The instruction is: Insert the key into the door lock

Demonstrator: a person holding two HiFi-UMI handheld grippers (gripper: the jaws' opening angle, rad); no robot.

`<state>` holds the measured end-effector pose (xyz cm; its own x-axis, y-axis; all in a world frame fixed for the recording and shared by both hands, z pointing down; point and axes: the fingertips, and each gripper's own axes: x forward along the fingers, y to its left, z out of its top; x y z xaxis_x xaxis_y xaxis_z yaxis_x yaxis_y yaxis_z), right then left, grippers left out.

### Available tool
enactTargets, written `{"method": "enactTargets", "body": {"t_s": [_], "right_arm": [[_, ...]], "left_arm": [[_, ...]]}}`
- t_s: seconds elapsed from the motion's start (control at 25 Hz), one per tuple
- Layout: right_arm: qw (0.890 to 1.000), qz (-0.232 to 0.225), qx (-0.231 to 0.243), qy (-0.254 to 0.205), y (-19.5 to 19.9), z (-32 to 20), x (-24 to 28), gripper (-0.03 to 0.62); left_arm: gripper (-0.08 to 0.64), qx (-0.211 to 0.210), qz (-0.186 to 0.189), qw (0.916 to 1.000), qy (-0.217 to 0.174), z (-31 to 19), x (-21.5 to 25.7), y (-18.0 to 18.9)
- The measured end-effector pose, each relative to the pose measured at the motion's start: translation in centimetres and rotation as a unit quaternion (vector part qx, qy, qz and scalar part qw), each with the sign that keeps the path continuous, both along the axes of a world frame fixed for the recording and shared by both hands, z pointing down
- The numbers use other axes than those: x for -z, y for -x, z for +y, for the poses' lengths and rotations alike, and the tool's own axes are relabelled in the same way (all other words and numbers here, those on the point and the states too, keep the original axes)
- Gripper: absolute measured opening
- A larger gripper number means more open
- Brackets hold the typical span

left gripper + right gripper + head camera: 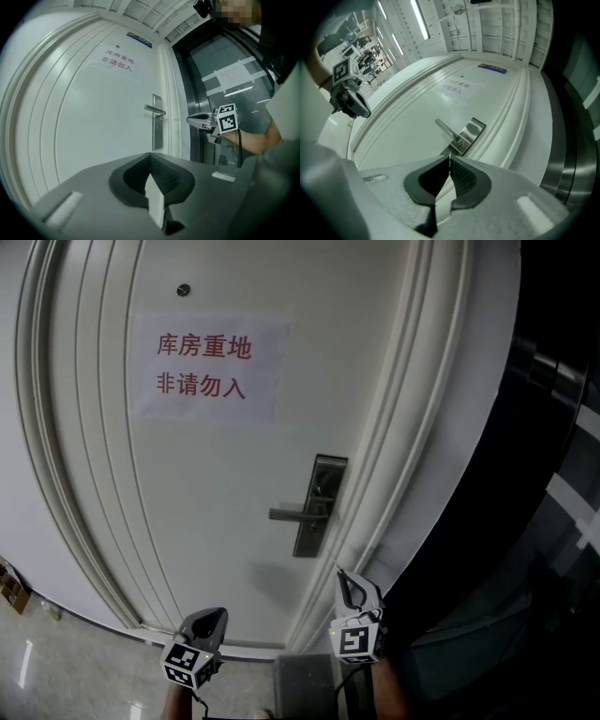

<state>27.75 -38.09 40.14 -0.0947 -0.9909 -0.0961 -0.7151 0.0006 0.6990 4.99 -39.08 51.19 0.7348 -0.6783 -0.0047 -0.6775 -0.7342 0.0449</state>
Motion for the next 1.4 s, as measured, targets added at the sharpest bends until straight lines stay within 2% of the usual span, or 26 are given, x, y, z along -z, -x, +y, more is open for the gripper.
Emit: {"method": "enactTargets", "body": {"t_s": [0.16,0.52,0.92,1.4], "right_arm": [[0.998,0.055,-0.011,0.001,0.0,-1.2,0.2,0.011],[0.986,0.162,-0.033,0.017,0.6,-4.4,-0.9,0.011],[0.977,0.208,-0.044,0.020,0.4,-6.7,-1.7,0.011],[0.976,0.214,-0.043,0.017,0.6,-8.1,-1.7,0.011]], "left_arm": [[0.003,0.002,-0.003,1.0000,-0.001,-0.1,0.0,-0.1],[0.003,0.016,0.001,0.9999,0.000,-1.1,-0.2,0.0],[0.003,0.027,0.002,0.9996,0.006,-1.9,-0.6,0.1],[0.003,0.040,0.011,0.9990,0.015,-3.1,-1.0,0.5]]}}
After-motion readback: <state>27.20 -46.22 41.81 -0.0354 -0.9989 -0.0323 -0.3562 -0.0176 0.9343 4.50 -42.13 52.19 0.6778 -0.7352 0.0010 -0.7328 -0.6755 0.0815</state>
